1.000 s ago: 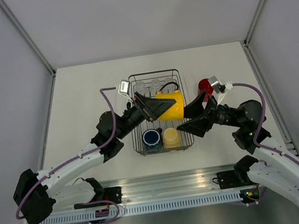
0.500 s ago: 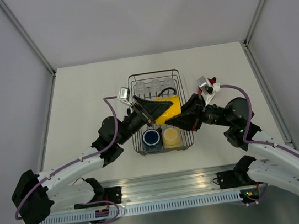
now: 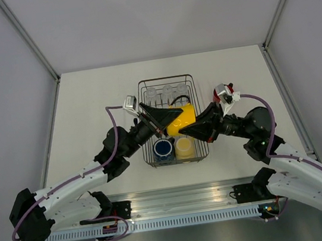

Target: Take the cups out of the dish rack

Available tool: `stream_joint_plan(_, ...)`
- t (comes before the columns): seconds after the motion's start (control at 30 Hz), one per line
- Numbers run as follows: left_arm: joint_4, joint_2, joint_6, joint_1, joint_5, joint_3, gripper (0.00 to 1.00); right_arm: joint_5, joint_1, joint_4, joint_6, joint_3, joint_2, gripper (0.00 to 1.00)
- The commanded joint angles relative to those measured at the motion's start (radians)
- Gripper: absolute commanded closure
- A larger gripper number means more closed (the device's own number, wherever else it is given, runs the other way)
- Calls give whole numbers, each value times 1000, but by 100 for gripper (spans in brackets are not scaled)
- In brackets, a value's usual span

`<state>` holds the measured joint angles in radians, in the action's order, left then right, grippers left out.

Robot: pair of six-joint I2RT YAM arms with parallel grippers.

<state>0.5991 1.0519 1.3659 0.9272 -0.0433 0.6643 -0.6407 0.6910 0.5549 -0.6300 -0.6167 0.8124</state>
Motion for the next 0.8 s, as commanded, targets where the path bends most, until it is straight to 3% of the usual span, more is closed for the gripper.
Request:
stream_joint_plan(0.0,19,-44,56,-4,28,43,0,79,-1,18,82,-31,-68,100)
stream_joint_plan(0.23,-45,-73,30,-7,37,57,0,257,-1,-162,196,-40,-153,100)
stream_joint_plan(0.3,-132,-90,1,-8,81,70,0,337,-1,-237,257,-76,-173,100)
stream_joint_plan(0.43,-374,-148,-129,-10,204,129,0,510,-1,-549,368,-187,-162,100)
stream_joint_plan(0.5,-520,-182,-178,-8,287,167,0,634,-1,-738,397,-277,-112,100)
stream_joint_plan(0.6,-577,-237,-269,-8,333,167,0,792,-1,-887,414,-391,-21,99)
stream_joint_plan(0.77,-654,-291,-502,-8,287,213,0,946,-2,-1113,475,-526,140,99)
